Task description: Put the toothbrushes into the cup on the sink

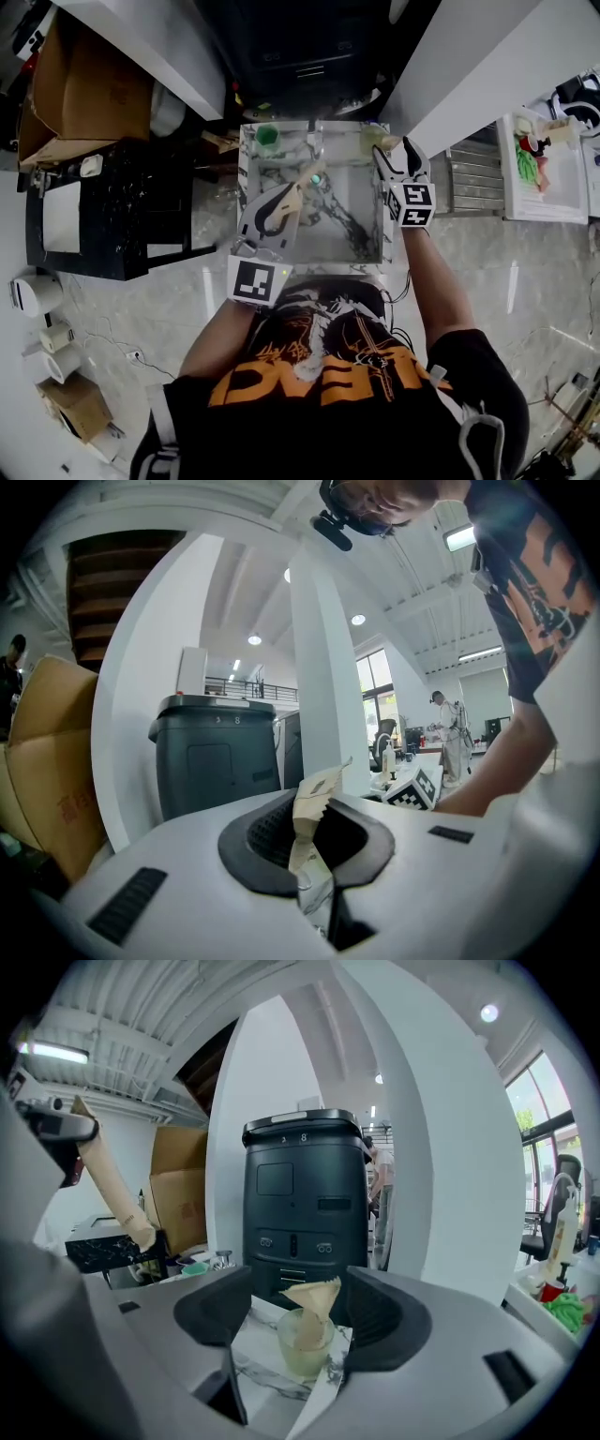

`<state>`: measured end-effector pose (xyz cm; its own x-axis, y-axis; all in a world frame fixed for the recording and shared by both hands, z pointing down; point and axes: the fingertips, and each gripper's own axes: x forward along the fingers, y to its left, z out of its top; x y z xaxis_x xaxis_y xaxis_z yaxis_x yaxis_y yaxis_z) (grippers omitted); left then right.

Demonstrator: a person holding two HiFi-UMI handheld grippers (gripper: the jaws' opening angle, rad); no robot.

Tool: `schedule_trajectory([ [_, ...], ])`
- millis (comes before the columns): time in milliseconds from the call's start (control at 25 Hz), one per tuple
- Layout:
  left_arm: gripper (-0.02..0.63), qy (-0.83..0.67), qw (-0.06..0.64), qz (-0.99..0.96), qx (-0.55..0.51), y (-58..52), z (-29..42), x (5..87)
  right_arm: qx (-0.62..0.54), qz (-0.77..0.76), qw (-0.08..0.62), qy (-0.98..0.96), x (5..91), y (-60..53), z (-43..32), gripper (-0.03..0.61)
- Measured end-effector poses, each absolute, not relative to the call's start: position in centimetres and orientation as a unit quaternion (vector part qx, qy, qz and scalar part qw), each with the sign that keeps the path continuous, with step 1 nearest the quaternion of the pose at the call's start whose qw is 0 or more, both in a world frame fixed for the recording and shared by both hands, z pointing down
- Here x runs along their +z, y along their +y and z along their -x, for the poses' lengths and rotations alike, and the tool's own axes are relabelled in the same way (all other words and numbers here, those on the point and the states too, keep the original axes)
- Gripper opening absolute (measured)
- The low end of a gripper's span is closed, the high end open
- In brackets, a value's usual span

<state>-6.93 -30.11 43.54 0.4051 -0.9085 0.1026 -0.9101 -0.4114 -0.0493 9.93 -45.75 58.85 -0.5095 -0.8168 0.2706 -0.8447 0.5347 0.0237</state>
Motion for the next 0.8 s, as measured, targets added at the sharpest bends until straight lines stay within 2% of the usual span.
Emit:
schedule_trajectory([
  [280,0.041,-0.551,0.014,-0.833,0.036,-29.6,9.6,43.1,0.006,-0.438,0.068,-0.896,49.8,-39.3,-5.8,0.309],
  [520,0.041,-0.549,0.018,-0.835,0.031,-29.0,11.3,42.8,0.007,-0.371,-0.009,-0.929,42.0,-33.6,-1.1,0.212],
  [720,0.041,-0.551,0.025,-0.833,0.049,-27.5,12.5,43.4,-0.005,-0.349,-0.023,-0.937,38.7,-30.3,0.6,0.044],
  [800,0.041,-0.557,0.031,-0.828,0.051,-27.3,13.0,43.5,-0.003,-0.336,-0.025,-0.942,37.9,-29.4,1.4,0.014],
])
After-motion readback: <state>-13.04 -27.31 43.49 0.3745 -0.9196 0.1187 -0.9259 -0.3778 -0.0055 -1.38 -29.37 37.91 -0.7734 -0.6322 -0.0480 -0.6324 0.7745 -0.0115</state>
